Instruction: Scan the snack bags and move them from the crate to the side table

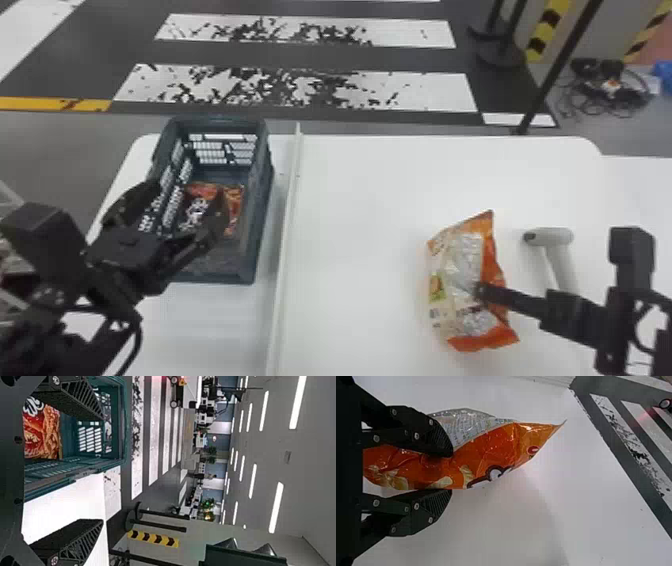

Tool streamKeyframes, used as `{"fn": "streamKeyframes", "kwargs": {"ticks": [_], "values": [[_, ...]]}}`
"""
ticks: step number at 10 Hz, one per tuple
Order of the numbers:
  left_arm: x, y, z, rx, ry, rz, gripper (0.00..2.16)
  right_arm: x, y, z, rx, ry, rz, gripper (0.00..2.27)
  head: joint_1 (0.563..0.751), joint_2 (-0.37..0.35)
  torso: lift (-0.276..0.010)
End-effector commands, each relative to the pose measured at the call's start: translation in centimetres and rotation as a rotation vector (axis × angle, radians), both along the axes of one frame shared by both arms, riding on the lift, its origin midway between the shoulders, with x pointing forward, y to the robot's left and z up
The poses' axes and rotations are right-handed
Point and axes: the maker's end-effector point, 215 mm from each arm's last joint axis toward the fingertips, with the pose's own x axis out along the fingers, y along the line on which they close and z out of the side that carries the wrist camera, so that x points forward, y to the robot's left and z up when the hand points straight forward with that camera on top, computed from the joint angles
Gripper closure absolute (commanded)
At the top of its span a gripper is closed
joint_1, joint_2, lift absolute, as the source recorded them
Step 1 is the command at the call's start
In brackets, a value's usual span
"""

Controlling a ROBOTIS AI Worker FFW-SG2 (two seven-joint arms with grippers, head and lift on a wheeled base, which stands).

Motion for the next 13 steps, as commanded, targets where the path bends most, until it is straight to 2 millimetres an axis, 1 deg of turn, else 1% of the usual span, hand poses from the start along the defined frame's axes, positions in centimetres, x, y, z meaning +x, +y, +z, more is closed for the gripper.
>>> {"fn": "streamKeyframes", "kwargs": {"ticks": [1,3,4,5,6,7,8,9,10,11,12,13], "values": [[0.0,0.0,-0.7,0.003,0.023,-0.003,0.08,1.1,-1.7,-0.6,-0.100,-0.005,0.008,0.03,0.695,-0.034,-0.087],[0.2,0.1,-0.5,0.002,0.019,0.000,0.08,2.3,-3.7,-0.2,-0.201,-0.052,0.010,0.04,0.695,-0.060,-0.087],[0.2,0.2,-0.5,0.001,0.019,0.003,0.08,3.1,-4.6,0.9,-0.234,-0.100,0.006,0.04,0.695,-0.076,-0.087],[0.2,0.1,-0.5,0.000,0.019,0.004,0.08,3.2,-4.9,2.0,-0.246,-0.134,0.013,0.04,0.695,-0.089,-0.087],[0.2,0.2,-0.5,0.001,0.018,0.006,0.08,2.7,-3.7,3.8,-0.216,-0.179,0.037,0.04,0.695,-0.096,-0.087],[0.2,0.1,-0.5,-0.002,0.018,0.008,0.08,2.0,-1.1,5.6,-0.147,-0.216,0.074,0.04,0.695,-0.094,-0.087],[0.2,0.1,-0.5,-0.006,0.018,0.009,0.08,1.1,2.0,7.3,-0.081,-0.241,0.113,0.04,0.695,-0.073,-0.087],[0.2,-0.2,-0.5,-0.006,0.018,0.007,0.08,-0.2,5.3,7.8,-0.041,-0.237,0.168,0.24,0.695,-0.034,-0.087],[0.3,-0.3,-0.3,-0.006,0.014,0.006,0.08,-1.0,7.4,7.8,-0.021,-0.230,0.209,0.44,0.695,0.010,-0.087],[0.2,-0.4,-0.4,-0.006,0.017,0.009,0.09,-1.5,8.9,7.6,-0.005,-0.226,0.232,1.11,0.695,0.032,-0.087],[0.0,-0.4,-0.4,-0.007,0.019,0.013,0.09,-1.7,9.7,7.1,-0.009,-0.218,0.246,2.01,0.695,0.067,-0.087],[0.0,-0.5,-0.3,-0.011,0.018,0.012,0.09,-1.7,10.7,7.1,-0.005,-0.234,0.269,2.20,0.695,0.092,-0.087]]}}
